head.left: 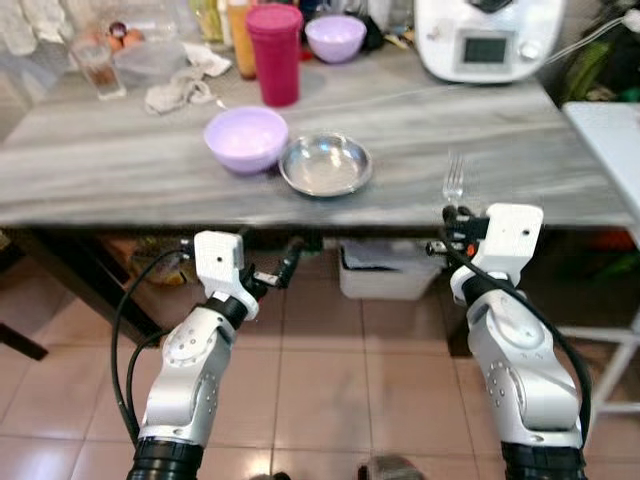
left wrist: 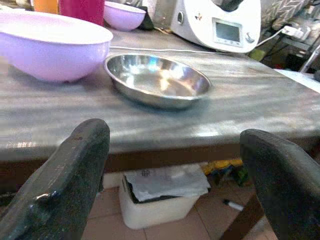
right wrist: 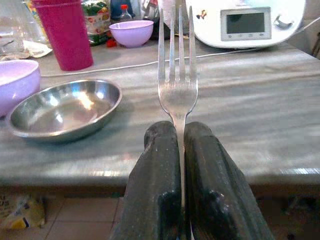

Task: Setting the table

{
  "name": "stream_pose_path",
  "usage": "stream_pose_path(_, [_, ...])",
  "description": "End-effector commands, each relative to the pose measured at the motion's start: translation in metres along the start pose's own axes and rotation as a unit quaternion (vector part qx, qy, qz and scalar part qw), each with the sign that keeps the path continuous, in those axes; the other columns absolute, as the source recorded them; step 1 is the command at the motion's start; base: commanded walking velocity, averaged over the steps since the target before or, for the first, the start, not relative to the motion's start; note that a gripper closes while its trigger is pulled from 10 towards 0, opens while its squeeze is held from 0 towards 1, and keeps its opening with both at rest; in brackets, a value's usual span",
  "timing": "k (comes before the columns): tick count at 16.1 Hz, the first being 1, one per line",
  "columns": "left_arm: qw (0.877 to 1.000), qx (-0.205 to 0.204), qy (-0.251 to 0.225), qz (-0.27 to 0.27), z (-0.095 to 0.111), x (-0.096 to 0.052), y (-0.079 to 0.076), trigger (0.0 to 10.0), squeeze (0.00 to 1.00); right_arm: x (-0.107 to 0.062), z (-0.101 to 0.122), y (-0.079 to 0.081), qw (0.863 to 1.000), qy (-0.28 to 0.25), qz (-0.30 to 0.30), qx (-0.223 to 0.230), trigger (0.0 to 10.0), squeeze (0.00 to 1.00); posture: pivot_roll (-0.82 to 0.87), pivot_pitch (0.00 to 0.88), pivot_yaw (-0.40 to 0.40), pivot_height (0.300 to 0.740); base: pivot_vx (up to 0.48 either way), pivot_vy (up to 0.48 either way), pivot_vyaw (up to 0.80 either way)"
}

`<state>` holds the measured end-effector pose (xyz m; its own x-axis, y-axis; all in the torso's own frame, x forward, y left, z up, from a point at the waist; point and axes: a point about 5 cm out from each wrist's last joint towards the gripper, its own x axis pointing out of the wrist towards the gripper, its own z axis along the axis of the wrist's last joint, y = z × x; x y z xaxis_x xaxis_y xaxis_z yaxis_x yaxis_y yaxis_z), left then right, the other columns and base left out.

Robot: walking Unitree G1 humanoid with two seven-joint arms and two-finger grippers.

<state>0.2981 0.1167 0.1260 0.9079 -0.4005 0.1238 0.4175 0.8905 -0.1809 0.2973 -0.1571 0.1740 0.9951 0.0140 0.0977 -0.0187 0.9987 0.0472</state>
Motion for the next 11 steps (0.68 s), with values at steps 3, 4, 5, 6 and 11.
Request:
stream_pose_path(3, [1.0, 0.002, 0.0, -0.004, 0.0004, -0.0005, -0.0021, 10.0, 0.0, -0.0011, 0.0031, -0.005, 1.0, -0.007, -0.009, -0.004, 10.0, 0.0, -0.25, 0.167, 0.031, 0.74, 0.453, 0.0, 0.0])
stream_pose_path(4, [1.0, 0.004, 0.001, -0.003, 0.0005, -0.001, -0.0013, 10.0, 0.0, -0.0011, 0.0032, -0.0047, 1.0, -0.007, -0.009, -0.004, 10.0, 0.0, -0.25, 0.166, 0.032, 0.74, 0.446, 0.0, 0.0])
stream_pose_path(5, [1.0, 0.005, 0.001, -0.003, 0.0006, -0.0015, -0.0011, 10.0, 0.0, -0.0012, 0.0032, -0.0048, 1.0, -0.007, -0.01, -0.004, 10.0, 0.0, -0.25, 0.166, 0.032, 0.74, 0.439, 0.0, 0.0])
stream_pose_path(6, [1.0, 0.006, 0.002, -0.003, 0.0004, -0.0017, -0.0009, 10.0, 0.0, -0.0012, 0.0029, -0.0048, 1.0, -0.007, -0.01, -0.004, 10.0, 0.0, -0.25, 0.165, 0.034, 0.74, 0.439, 0.0, 0.0])
stream_pose_path(11, [1.0, 0.008, 0.002, -0.005, 0.0008, -0.002, -0.0012, 10.0, 0.0, -0.0011, 0.0029, -0.0047, 1.0, -0.008, -0.01, -0.004, 10.0, 0.0, -0.25, 0.164, 0.035, 0.74, 0.432, 0.0, 0.0])
